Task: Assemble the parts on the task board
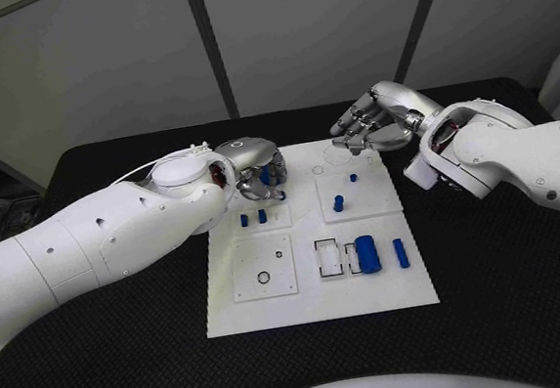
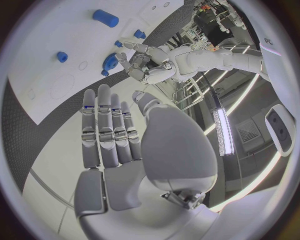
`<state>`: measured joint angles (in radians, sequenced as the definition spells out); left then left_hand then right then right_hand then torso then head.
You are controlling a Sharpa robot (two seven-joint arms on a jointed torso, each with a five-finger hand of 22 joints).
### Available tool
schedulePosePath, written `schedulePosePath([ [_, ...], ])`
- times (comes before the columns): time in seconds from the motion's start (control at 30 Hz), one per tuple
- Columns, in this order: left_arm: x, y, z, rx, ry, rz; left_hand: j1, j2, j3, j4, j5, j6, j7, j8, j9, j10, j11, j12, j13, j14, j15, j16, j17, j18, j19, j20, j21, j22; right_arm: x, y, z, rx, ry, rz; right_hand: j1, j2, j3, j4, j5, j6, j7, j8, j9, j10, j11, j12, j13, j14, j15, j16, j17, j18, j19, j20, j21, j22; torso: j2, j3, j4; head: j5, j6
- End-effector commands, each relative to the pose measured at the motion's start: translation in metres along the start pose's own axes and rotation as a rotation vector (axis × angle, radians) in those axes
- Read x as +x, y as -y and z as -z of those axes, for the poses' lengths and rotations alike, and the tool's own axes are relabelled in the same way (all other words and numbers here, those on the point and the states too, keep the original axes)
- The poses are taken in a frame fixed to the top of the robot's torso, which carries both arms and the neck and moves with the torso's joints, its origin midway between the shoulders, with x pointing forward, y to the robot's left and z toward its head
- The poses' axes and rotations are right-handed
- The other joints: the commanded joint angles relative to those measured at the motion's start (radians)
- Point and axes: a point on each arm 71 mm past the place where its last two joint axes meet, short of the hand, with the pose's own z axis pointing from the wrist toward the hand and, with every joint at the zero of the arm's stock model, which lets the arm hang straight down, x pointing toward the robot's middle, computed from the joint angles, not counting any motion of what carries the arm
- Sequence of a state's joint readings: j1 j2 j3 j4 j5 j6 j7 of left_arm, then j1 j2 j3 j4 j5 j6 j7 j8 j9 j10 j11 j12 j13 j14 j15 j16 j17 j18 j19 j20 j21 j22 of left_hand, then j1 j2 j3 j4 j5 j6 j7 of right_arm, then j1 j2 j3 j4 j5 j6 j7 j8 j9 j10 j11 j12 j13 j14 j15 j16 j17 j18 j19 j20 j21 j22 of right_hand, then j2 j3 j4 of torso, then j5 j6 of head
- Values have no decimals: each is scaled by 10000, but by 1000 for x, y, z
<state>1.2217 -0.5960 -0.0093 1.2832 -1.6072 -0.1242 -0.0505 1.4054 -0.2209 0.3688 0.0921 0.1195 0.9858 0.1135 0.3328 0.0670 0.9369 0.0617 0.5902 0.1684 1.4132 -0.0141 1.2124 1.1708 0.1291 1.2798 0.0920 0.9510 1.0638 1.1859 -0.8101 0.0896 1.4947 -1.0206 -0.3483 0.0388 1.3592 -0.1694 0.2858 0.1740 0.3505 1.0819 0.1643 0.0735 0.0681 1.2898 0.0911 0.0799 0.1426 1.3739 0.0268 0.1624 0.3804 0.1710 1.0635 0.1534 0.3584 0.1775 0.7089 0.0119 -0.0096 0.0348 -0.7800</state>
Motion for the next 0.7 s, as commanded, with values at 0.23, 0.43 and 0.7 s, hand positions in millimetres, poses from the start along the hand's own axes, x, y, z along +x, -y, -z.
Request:
schedulePosePath([
  [0.23, 2, 2, -3, 211, -178, -96, -111, -7, 362, -179, 10, 188, 43, -412, -9, 183, 107, -777, -547, -81, 119, 137, -315, 76, 21, 101, 63, 169, 0, -1, -1, -63, 41, 3, 22, 31, 46, 41, 60, -56, -6, -29, 12, -62, -13, 35, 15, 17, 57, -69, -16, 127, 77, -6, -67, -15, -4, -2, 3, 3, 4],
  [0.43, 5, 3, -4, 232, -325, -71, -84, 32, 604, -298, 14, 315, 47, -556, -3, 371, 116, -1061, -757, -85, 131, 230, -392, 73, 34, 117, 124, 271, 0, -2, -1, -66, 36, 3, 22, 31, 46, 41, 60, -56, -6, -29, 12, -62, -13, 35, 15, 17, 57, -69, -16, 127, 77, -6, -67, -15, 1, 2, -10, -6, 8],
  [0.7, 12, 4, -5, 274, -510, 162, -93, 54, 911, -447, 14, 464, 55, -723, 1, 638, 116, -1351, -960, -13, 130, 433, -372, 35, 139, 120, 346, 500, 0, -2, -1, -65, 32, 7, 22, 31, 46, 41, 60, -56, -6, -29, 12, -62, -13, 35, 15, 17, 57, -69, -16, 127, 77, -6, -67, -15, -5, 3, 0, -18, -14],
])
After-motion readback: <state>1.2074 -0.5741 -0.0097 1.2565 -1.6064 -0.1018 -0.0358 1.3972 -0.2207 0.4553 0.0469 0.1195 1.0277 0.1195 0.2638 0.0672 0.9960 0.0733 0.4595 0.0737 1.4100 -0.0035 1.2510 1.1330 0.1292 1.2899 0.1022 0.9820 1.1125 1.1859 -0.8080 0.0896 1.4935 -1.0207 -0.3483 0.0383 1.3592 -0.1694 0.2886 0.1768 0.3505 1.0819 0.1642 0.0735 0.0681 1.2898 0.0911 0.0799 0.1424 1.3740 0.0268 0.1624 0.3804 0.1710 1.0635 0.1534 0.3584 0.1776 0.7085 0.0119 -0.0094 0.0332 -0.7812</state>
